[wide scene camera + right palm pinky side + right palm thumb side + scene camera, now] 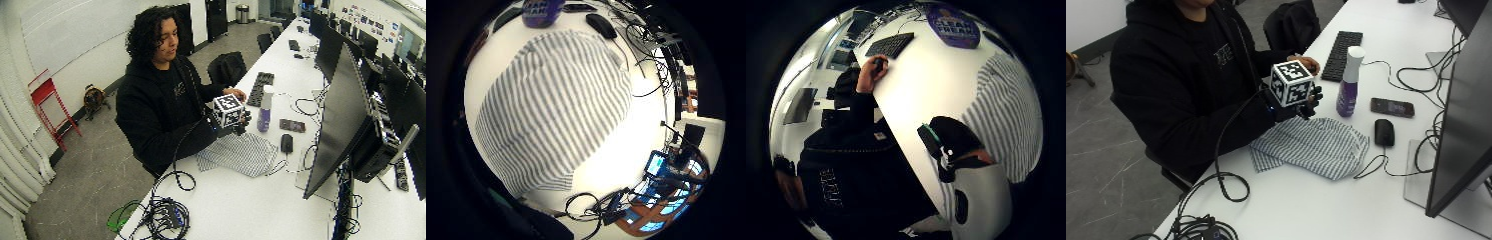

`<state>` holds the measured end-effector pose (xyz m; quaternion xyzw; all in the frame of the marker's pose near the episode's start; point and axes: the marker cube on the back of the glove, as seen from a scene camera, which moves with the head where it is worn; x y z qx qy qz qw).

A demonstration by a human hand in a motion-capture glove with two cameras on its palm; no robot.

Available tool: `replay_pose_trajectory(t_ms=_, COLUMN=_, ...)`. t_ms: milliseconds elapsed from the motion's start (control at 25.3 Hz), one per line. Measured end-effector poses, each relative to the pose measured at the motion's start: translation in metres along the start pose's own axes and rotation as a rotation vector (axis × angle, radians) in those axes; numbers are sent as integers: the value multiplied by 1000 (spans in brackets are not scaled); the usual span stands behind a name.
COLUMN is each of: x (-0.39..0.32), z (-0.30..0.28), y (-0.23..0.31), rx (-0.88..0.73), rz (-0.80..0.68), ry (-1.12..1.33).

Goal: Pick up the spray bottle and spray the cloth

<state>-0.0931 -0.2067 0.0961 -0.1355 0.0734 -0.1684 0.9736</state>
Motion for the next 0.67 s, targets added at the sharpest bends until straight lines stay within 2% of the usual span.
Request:
replay_pose_trajectory(t_ms=316, x=-21, z=12, y=32, rx=-55, rz=30, ry=71)
replay_pose_trajectory(t_ms=672, x=-28, z=13, y=48, rx=-47, rz=40, ry=112)
